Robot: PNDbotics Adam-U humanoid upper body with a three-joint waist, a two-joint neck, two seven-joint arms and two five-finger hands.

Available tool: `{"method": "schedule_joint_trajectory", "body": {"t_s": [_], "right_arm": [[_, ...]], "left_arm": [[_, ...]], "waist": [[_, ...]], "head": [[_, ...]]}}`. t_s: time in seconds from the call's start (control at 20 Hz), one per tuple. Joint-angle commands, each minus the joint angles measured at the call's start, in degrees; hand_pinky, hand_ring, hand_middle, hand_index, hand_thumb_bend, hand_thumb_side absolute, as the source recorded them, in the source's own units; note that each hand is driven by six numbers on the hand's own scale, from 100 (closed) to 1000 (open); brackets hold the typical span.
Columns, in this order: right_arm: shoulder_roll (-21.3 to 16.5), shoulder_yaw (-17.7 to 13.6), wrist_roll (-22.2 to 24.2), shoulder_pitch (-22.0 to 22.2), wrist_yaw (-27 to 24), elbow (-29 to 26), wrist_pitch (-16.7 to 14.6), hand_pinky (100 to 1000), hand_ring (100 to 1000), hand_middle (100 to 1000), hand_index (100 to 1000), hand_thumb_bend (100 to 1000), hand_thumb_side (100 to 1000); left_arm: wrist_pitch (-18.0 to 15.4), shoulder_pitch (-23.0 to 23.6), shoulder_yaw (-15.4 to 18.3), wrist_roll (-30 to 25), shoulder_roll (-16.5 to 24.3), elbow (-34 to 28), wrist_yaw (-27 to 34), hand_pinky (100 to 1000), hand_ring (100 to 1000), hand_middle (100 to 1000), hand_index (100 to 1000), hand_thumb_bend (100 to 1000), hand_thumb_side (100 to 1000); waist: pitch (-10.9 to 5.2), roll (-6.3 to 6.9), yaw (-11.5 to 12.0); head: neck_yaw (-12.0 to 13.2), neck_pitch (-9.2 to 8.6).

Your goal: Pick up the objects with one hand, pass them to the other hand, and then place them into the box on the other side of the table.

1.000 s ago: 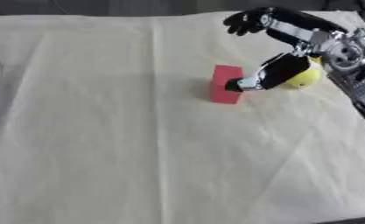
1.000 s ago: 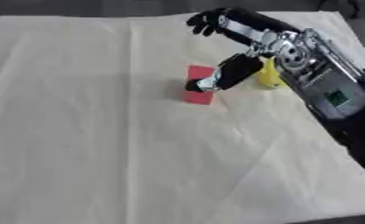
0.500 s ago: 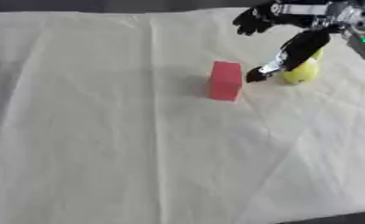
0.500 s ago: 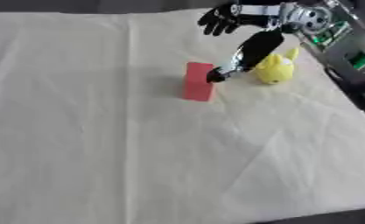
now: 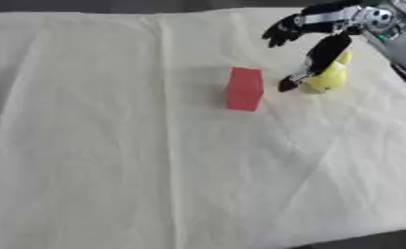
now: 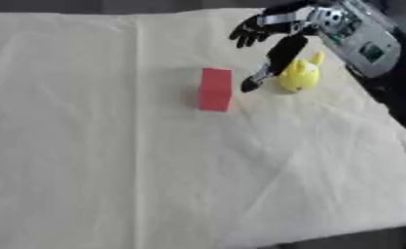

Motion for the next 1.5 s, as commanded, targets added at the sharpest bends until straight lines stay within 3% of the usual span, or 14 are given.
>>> {"method": "schedule_joint_trajectory", "body": {"t_s": [0.05, 0.25, 0.45, 1.05, 1.5], "right_arm": [[1.3, -0.5, 3.3, -2.6, 3.2, 4.3, -1.2, 944, 902, 828, 947, 645, 384], [3.6, -0.8, 1.9, -4.3, 6.7, 7.0, 0.9, 929, 886, 817, 944, 628, 384], [4.8, -0.2, -0.3, -4.6, 9.0, 6.3, 4.0, 925, 881, 812, 940, 623, 386], [6.4, 1.8, 1.0, -4.7, 6.0, 0.2, 7.8, 905, 873, 808, 941, 638, 388], [7.5, 2.7, -0.1, -3.7, 8.0, -0.4, 9.2, 913, 880, 812, 943, 640, 393]], "left_arm": [[-0.2, -0.5, 0.2, -0.7, 1.4, 0.2, -0.7, 863, 783, 733, 761, 415, 192], [-0.3, 0.1, 0.2, -1.1, 1.4, 0.8, -1.4, 864, 783, 732, 759, 426, 200], [-0.4, 0.4, 0.2, -1.2, 1.2, 1.3, -1.6, 863, 783, 731, 758, 430, 201], [-0.5, 0.5, 0.3, -1.2, 0.7, 1.5, -1.7, 861, 783, 729, 755, 437, 192], [-0.6, 0.2, 0.4, -1.0, 0.5, 1.4, -1.4, 859, 781, 727, 753, 429, 195]], "waist": [[-2.27, 0.07, -0.3], [-2.50, 0.05, -0.7], [-2.48, 0.08, -0.7], [-2.03, 0.53, -0.3], [-1.57, 0.38, 0.7]], "head": [[-0.4, 0.34], [-0.6, 0.36], [-1.1, 0.36], [-2.1, -0.02], [-2.1, 0.14]]}}
